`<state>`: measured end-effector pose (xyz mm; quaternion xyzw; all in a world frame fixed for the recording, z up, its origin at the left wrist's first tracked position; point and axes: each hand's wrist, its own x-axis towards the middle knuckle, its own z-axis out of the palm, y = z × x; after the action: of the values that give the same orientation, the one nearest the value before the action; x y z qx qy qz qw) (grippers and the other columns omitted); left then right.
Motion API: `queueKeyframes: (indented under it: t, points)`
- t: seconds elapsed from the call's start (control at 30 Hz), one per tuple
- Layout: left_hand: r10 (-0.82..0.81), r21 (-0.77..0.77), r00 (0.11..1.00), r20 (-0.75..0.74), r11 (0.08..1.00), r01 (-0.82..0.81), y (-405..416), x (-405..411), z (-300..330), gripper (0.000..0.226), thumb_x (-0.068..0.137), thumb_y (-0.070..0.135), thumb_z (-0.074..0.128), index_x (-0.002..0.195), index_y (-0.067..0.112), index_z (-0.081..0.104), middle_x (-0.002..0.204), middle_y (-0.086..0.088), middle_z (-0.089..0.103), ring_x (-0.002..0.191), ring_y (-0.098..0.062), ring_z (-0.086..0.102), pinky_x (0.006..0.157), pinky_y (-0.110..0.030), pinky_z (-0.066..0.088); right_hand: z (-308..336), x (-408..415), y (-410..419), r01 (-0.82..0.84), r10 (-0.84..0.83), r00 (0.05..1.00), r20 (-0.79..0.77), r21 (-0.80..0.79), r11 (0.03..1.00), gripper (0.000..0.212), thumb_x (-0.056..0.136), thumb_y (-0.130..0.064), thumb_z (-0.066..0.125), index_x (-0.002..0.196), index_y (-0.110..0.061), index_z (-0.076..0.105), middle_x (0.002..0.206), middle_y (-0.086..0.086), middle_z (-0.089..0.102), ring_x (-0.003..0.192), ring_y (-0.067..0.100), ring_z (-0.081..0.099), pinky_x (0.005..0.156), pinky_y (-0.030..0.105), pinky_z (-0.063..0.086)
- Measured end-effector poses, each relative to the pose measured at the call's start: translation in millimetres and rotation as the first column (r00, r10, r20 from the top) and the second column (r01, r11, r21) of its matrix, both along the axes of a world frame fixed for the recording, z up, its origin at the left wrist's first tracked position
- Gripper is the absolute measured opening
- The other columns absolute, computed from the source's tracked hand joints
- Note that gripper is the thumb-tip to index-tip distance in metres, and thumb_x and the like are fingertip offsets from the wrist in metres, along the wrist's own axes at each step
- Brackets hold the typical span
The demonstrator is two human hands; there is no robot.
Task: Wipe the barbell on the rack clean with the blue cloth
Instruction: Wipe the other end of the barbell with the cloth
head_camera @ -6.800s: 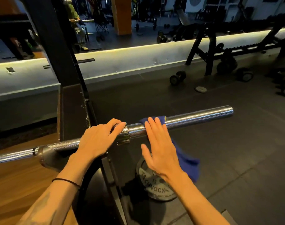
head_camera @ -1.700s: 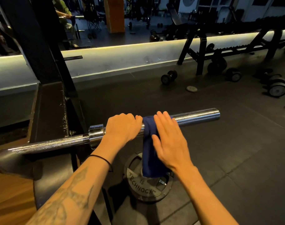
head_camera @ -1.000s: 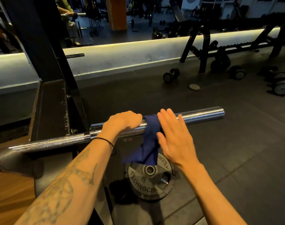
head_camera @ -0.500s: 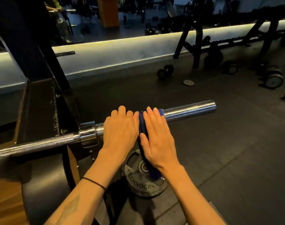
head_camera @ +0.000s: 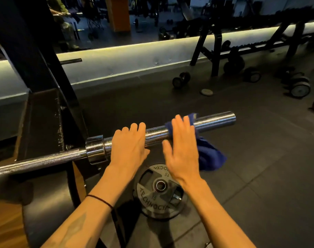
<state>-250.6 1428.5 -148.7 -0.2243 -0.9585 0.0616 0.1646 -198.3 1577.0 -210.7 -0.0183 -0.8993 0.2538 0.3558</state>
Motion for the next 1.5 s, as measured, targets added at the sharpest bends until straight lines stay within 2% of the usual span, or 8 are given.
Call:
queueKeyframes:
  t: [0.2,0.43,0.6,0.73,1.0,1.3,1.4,1.5]
  points:
    - [-0.023,0.109,0.998,0.052,0.994,0.017,-5,-10,8,0.053,0.082,0.062,0.062,0.105,0.023,0.035,0.092,0.004,0.062,0.07,-0.017,0.058,0.06,-0.03,0.036,-2,9,57,-0.074,0.064,0.997,0.043,0.306,0.949,0.063,0.103,-0.033,0.044,0.158,-0.005,0.03,0.166,0.009,0.025,0.156,0.023,0.016,0.126,0.046,0.019]
    - [-0.059,0.036,0.995,0.074,0.998,0.057,-9,-20,11,0.081,0.069,0.096,0.02,0.094,0.022,0.041,0.062,0.01,0.052,0.051,-0.009,0.051,0.05,-0.026,0.042,3,6,93,0.305,-0.308,0.95,0.043,0.073,0.95,0.068,0.1,-0.042,0.035,0.153,0.001,0.037,0.162,0.017,0.032,0.155,0.031,0.016,0.127,0.047,0.009]
    - [-0.035,0.106,0.99,0.14,0.994,0.021,-5,-35,11,0.087,0.083,0.072,-0.008,0.113,0.022,0.057,0.079,0.003,0.062,0.063,-0.016,0.056,0.057,-0.034,0.044,11,-1,18,0.069,-0.068,0.997,0.038,-0.029,0.997,0.067,0.103,-0.044,0.039,0.155,-0.002,0.033,0.164,0.013,0.03,0.157,0.021,0.008,0.128,0.042,0.006]
    - [-0.077,-0.058,0.965,0.249,0.994,0.094,-3,-38,17,0.058,0.098,0.047,0.021,0.154,0.028,0.019,0.114,-0.006,0.058,0.078,-0.018,0.052,0.063,-0.033,0.039,5,7,38,-0.097,0.078,0.993,0.084,0.25,0.963,0.065,0.103,-0.039,0.042,0.157,-0.005,0.031,0.164,0.011,0.03,0.156,0.024,0.017,0.127,0.042,0.013]
    - [-0.013,0.059,0.844,0.536,0.998,-0.022,2,-56,18,0.029,0.106,0.042,0.029,0.121,0.035,0.052,0.085,-0.001,0.049,0.067,-0.011,0.045,0.075,-0.036,0.037,14,9,112,0.258,-0.269,0.96,0.079,0.124,0.958,0.066,0.1,-0.044,0.033,0.148,0.0,0.042,0.156,0.018,0.042,0.15,0.033,0.027,0.126,0.047,0.016]
    - [-0.139,-0.06,0.99,-0.028,0.989,0.137,1,-7,9,0.035,0.099,0.04,0.048,0.126,0.018,0.049,0.102,-0.005,0.055,0.09,-0.022,0.049,0.064,-0.033,0.04,1,12,10,-0.142,0.14,0.99,0.024,0.135,0.981,0.065,0.104,-0.039,0.044,0.156,-0.002,0.032,0.165,0.012,0.028,0.156,0.022,0.015,0.127,0.044,0.015]
    - [-0.146,0.234,0.989,-0.034,0.961,0.15,1,-4,1,0.034,0.099,0.045,0.039,0.098,0.015,0.054,0.083,-0.006,0.056,0.07,-0.025,0.053,0.055,-0.037,0.041,1,12,49,-0.098,0.093,0.995,0.03,0.209,0.973,0.06,0.104,-0.033,0.042,0.155,-0.004,0.035,0.164,0.011,0.031,0.155,0.023,0.02,0.127,0.039,0.014]
    - [-0.148,0.19,0.983,-0.11,0.967,0.167,4,1,-4,0.038,0.098,0.05,0.037,0.088,0.016,0.051,0.069,-0.003,0.05,0.053,-0.021,0.048,0.049,-0.039,0.046,3,10,102,0.09,-0.096,0.994,0.042,0.135,0.987,0.062,0.103,-0.037,0.038,0.155,-0.004,0.035,0.162,0.012,0.034,0.154,0.027,0.023,0.126,0.031,0.006]
